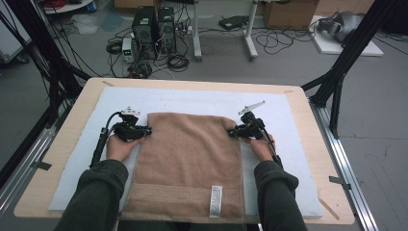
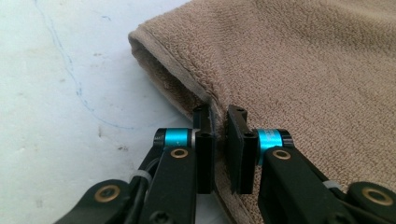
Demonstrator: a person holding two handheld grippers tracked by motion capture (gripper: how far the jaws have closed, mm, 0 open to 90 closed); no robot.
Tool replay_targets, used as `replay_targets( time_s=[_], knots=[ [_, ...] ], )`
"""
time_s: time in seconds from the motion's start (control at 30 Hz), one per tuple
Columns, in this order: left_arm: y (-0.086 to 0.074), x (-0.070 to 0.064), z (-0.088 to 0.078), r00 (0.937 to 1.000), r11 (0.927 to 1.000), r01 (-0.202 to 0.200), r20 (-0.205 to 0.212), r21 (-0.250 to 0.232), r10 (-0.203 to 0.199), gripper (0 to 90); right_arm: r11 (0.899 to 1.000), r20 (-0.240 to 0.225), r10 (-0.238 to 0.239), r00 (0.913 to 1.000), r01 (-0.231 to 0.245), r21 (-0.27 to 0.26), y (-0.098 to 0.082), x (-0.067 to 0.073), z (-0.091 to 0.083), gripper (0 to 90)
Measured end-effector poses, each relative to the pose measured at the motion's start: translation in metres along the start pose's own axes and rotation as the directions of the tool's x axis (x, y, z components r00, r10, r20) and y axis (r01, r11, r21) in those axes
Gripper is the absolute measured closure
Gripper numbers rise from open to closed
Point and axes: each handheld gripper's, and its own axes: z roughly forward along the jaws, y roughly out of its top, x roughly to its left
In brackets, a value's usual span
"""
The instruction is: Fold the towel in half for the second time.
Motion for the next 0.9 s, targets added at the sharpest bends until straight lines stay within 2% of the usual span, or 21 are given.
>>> replay_targets(
  time_s=[0.03,0.1,0.2,0.27,0.3,0.37,0.43,0.5,0.53,0.57,0.67,0.77,0.83,0.87,0.9],
  knots=[
    [0.001,0.0,0.0,1.0,0.9999,0.005,-0.006,-0.012,-0.005,83.3,1.0,0.007,0.012,0.9999,-0.012,-0.006,0.002,-0.002,-0.002,81.4],
    [0.003,0.0,-0.002,0.9998,0.999,0.014,-0.013,-0.042,-0.015,83.6,1.0,0.022,0.003,0.9998,-0.003,-0.028,0.006,-0.003,-0.006,81.5],
    [0.009,0.002,-0.005,0.9983,0.9939,0.055,-0.013,-0.095,-0.056,83.7,0.998,0.048,-0.01,0.9988,0.012,-0.053,0.017,-0.005,-0.015,81.7],
    [0.019,0.0,-0.008,0.999,0.9934,0.037,-0.023,-0.109,-0.039,83.9,0.998,0.057,-0.006,0.9983,0.01,-0.067,0.027,-0.006,-0.022,81.7],
    [0.025,-0.001,-0.01,0.9991,0.9913,0.029,-0.029,-0.128,-0.032,83.8,0.997,0.072,-0.021,0.9972,0.027,-0.077,0.033,-0.005,-0.027,81.8],
    [0.04,-0.002,-0.017,0.9992,0.9862,0.022,-0.029,-0.164,-0.027,83.8,0.994,0.096,-0.037,0.9947,0.046,-0.094,0.046,-0.006,-0.038,81.8],
    [0.054,-0.002,-0.026,0.9992,0.9806,-0.006,-0.039,-0.196,-0.002,83.7,0.989,0.128,-0.063,0.9898,0.079,-0.125,0.058,-0.006,-0.053,81.8],
    [0.064,-0.002,-0.037,0.9996,0.9689,-0.005,-0.029,-0.247,-0.003,83.7,0.982,0.134,-0.064,0.9889,0.087,-0.17,0.068,-0.007,-0.068,81.7],
    [0.066,-0.001,-0.04,0.9996,0.9656,-0.004,-0.027,-0.26,-0.003,83.7,0.978,0.13,-0.063,0.9895,0.088,-0.19,0.07,-0.006,-0.074,81.7],
    [0.065,-0.001,-0.041,0.9997,0.9661,-0.005,-0.023,-0.258,0.0,83.8,0.976,0.115,-0.061,0.9914,0.084,-0.202,0.07,-0.005,-0.077,81.7],
    [0.058,-0.002,-0.04,0.9994,0.9776,-0.034,-0.011,-0.208,0.032,83.7,0.984,0.09,-0.066,0.9937,0.08,-0.16,0.065,0.0,-0.075,81.6],
    [0.045,-0.006,-0.043,0.9993,0.9784,-0.029,0.018,-0.204,0.033,83.7,0.99,0.06,-0.057,0.9965,0.065,-0.124,0.053,0.004,-0.071,81.6],
    [0.037,-0.01,-0.046,0.9984,0.984,-0.042,0.03,-0.173,0.048,83.7,0.991,0.038,-0.055,0.9978,0.059,-0.122,0.044,0.007,-0.071,81.4],
    [0.031,-0.012,-0.05,0.998,0.9814,-0.043,0.037,-0.187,0.051,83.7,0.994,0.015,-0.042,0.999,0.044,-0.1,0.041,0.008,-0.071,81.1],
    [0.027,-0.014,-0.053,0.9977,0.9795,-0.04,0.046,-0.197,0.05,83.7,0.995,0.002,-0.048,0.9989,0.048,-0.088,0.04,0.01,-0.072,81.1]
  ],
)
